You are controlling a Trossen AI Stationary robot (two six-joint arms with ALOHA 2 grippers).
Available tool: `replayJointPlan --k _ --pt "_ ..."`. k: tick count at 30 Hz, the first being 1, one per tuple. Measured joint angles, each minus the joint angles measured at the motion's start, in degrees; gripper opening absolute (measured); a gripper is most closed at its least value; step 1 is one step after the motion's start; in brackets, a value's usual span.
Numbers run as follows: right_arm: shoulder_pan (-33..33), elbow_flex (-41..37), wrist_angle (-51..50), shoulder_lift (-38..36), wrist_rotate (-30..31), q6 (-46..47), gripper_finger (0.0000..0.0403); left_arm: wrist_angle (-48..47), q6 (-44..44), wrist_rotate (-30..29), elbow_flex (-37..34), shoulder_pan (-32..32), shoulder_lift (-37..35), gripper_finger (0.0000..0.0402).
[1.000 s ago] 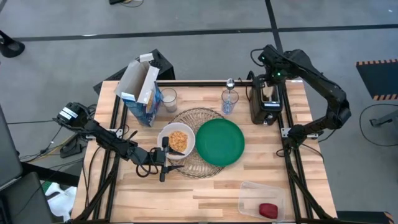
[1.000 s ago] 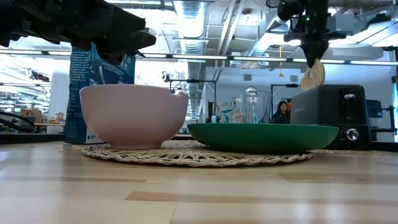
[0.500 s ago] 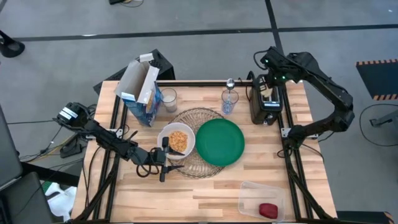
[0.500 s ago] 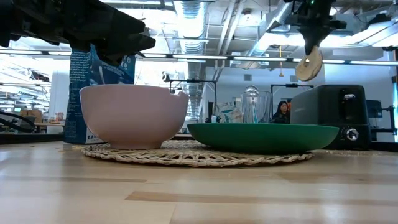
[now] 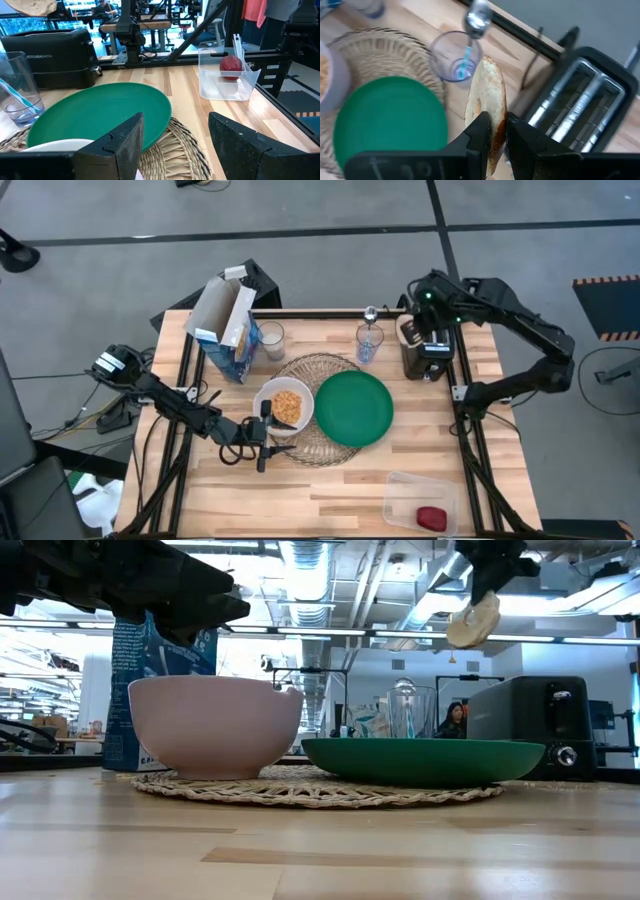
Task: Arrange a breakfast setting
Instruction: Put the toasted bagel on the green plate
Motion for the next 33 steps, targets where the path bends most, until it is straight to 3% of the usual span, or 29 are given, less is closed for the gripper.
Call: replayJointPlan --k 19,33 --pt "19.3 -3.1 11.4 2.0 -1.7 2.0 0.0082 0.0 -0.1 0.0 0.0 0.0 0.0 0.0210" --pt "22.0 -15.6 26.3 3.1 -8.1 0.9 0.0082 0.0 -0.2 0.0 0.0 0.0 0.0 0.0210"
